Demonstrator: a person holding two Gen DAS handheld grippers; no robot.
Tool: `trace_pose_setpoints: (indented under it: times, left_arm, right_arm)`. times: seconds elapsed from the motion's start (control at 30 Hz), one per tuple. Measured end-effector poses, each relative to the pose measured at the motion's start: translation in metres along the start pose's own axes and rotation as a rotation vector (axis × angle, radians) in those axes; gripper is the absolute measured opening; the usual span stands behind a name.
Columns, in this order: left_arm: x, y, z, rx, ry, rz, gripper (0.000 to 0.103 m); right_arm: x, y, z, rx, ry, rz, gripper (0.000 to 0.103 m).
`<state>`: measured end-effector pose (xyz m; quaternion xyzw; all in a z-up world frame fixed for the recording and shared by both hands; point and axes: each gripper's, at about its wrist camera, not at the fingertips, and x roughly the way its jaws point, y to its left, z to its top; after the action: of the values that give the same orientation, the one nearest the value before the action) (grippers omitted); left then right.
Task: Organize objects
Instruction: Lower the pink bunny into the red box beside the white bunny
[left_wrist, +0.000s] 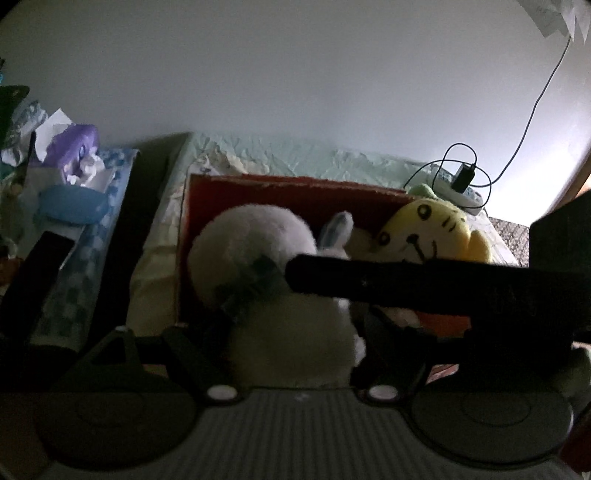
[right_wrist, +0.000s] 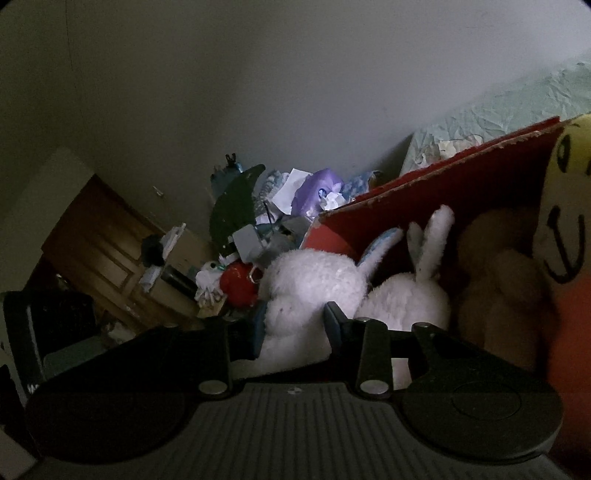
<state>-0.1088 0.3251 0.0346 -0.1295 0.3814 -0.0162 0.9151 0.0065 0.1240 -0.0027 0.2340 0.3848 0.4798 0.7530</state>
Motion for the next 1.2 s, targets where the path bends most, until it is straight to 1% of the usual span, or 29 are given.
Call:
trace_pose_setpoints:
  times: [0.07, 0.13, 0.2, 0.23, 0.27, 0.4, 0.5, 0.63, 0.73, 0.87, 0.97, 1.03, 1.2]
  left_arm:
    - [0.005, 0.002, -0.002, -0.004, 0.015, 0.001, 0.077]
    - [0.009, 0.000, -0.003, 0.017, 0.013, 0.010, 0.078]
    - [0.013, -0.005, -0.003, 0.050, 0.021, 0.038, 0.078]
    - [0.016, -0.008, -0.004, 0.066, 0.025, 0.047, 0.079]
    - [0.018, -0.010, -0.005, 0.076, 0.029, 0.055, 0.080]
    - [0.021, -0.017, -0.007, 0.113, 0.041, 0.094, 0.081]
    - [0.018, -0.016, -0.008, 0.097, 0.054, 0.093, 0.081]
    - [0.007, -0.013, -0.012, 0.080, 0.054, 0.087, 0.081]
    - [0.003, -0.015, -0.014, 0.087, 0.046, 0.115, 0.080]
    - [0.000, -0.017, -0.013, 0.083, 0.039, 0.120, 0.081]
    - [-0.002, -0.019, -0.014, 0.084, 0.033, 0.132, 0.084]
    - [-0.004, -0.021, -0.014, 0.083, 0.027, 0.138, 0.086]
    - [-0.012, -0.028, -0.010, 0.086, 0.001, 0.144, 0.087]
  right_arm:
    - [0.006, 0.000, 0.002, -0.023, 0.031, -0.041, 0.036]
    - [0.015, -0.003, 0.000, -0.036, 0.065, -0.076, 0.035]
    - [0.019, -0.007, -0.001, -0.026, 0.071, -0.075, 0.034]
    - [0.019, -0.009, 0.000, -0.022, 0.074, -0.078, 0.030]
    - [0.020, -0.011, 0.000, -0.019, 0.078, -0.084, 0.029]
    - [0.021, -0.017, -0.001, -0.015, 0.087, -0.073, 0.028]
    - [0.018, -0.017, -0.005, -0.020, 0.102, -0.070, 0.027]
    - [0.022, -0.022, -0.015, -0.001, 0.133, -0.069, 0.023]
    - [0.023, -0.022, -0.015, 0.031, 0.133, -0.061, 0.024]
    - [0.011, -0.021, -0.014, 0.072, 0.122, -0.037, 0.030]
    - [-0.001, -0.021, -0.013, 0.088, 0.090, -0.017, 0.036]
    - [-0.009, -0.022, -0.012, 0.101, 0.065, -0.001, 0.037]
    - [-0.027, -0.027, -0.011, 0.118, 0.016, 0.010, 0.038]
